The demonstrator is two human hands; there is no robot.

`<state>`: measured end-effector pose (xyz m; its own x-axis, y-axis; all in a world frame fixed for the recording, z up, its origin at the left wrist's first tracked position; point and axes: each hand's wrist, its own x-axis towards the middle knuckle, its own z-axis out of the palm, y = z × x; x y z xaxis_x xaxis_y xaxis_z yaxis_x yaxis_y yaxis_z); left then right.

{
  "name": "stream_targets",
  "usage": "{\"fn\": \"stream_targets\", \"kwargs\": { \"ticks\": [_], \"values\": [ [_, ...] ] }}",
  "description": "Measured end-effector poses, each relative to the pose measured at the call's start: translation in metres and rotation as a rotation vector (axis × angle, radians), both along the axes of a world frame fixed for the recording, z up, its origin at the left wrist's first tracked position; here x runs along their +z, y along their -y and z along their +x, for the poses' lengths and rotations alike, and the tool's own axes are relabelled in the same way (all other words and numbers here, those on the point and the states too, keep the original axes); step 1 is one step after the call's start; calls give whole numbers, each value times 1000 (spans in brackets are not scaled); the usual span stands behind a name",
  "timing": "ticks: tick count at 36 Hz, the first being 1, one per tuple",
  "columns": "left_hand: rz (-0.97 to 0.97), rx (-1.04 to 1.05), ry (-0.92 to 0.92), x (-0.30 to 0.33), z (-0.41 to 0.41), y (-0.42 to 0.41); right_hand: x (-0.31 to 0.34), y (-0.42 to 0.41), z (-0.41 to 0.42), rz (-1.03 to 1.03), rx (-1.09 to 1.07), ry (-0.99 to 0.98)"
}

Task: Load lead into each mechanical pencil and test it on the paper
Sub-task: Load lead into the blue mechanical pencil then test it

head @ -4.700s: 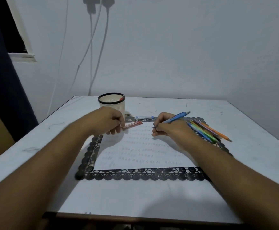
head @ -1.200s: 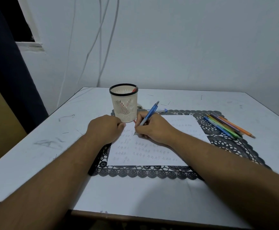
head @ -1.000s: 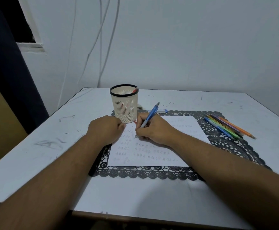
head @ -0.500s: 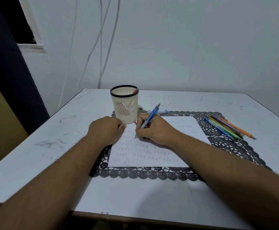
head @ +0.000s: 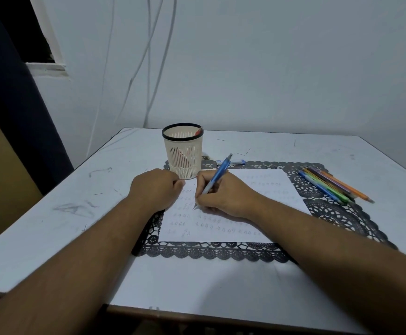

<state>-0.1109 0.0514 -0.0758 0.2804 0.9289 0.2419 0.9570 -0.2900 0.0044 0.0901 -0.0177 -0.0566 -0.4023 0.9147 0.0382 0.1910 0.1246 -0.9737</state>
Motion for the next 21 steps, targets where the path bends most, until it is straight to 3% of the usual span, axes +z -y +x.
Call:
{"fn": "stream_targets", "kwargs": {
  "ticks": [21],
  "values": [
    [15, 0, 23, -1, 1, 0, 3, 2, -1, 35, -53, 125]
  ]
}}
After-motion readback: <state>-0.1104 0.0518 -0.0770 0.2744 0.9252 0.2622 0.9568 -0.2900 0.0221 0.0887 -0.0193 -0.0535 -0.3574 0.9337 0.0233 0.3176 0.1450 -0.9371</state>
